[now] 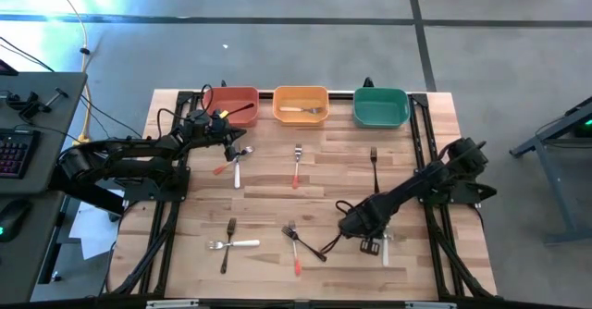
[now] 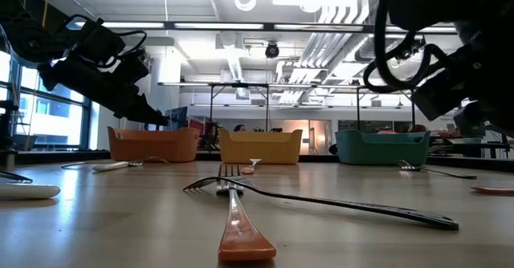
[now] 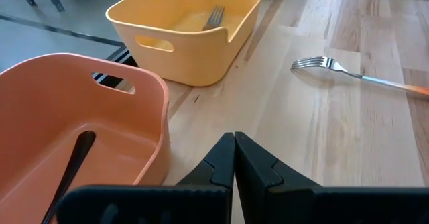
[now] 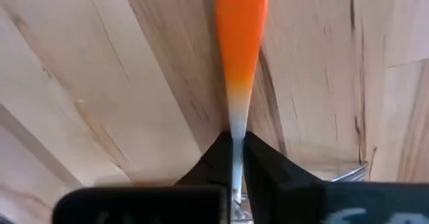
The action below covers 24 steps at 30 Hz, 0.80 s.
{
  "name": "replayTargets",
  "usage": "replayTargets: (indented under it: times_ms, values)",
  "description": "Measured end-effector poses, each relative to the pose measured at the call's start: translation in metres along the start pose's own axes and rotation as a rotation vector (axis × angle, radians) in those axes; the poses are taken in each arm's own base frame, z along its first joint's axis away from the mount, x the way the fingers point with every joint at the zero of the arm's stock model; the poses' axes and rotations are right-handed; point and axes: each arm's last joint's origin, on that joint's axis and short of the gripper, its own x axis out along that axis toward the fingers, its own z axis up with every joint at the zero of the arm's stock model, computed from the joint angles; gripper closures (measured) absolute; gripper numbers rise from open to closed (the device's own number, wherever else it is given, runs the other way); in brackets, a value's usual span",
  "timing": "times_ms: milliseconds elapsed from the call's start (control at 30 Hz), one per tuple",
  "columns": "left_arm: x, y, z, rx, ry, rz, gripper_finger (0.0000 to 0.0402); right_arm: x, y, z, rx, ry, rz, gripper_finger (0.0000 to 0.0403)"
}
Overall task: Sort silverware by color (type)
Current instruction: Put the bottom right orange fork into the green bin
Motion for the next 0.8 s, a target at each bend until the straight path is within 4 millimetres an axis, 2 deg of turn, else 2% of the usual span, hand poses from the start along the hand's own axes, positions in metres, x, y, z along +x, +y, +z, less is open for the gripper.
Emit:
replayTargets:
  times_ms: [200,400,500,667,800]
  values:
    - [0.000,0.000,0.000,0.000,0.000,0.000,0.0401,-0.013,0.004,0.008,-0.047,-0.029,-0.033,0.0399]
    - [0.000,0.000,0.000,0.005,0.000,0.000,0.0401,-0.041,0.017,0.018,-0.122,-0.090,-0.025,0.0401]
    - [0.000,0.000,0.000,0.005,0.000,0.000,0.0401,-0.061,0.016,0.020,-0.136,-0.090,-0.088,0.0401]
    - [0.000,0.000,0.000,0.006,0.000,0.000,0.0401,-0.102,0.002,0.026,-0.160,-0.108,-0.275,0.0402]
    - [0.000,0.000,0.000,0.006,-0.001,0.001,0.0401,-0.129,-0.032,0.034,-0.205,-0.146,-0.442,0.0402]
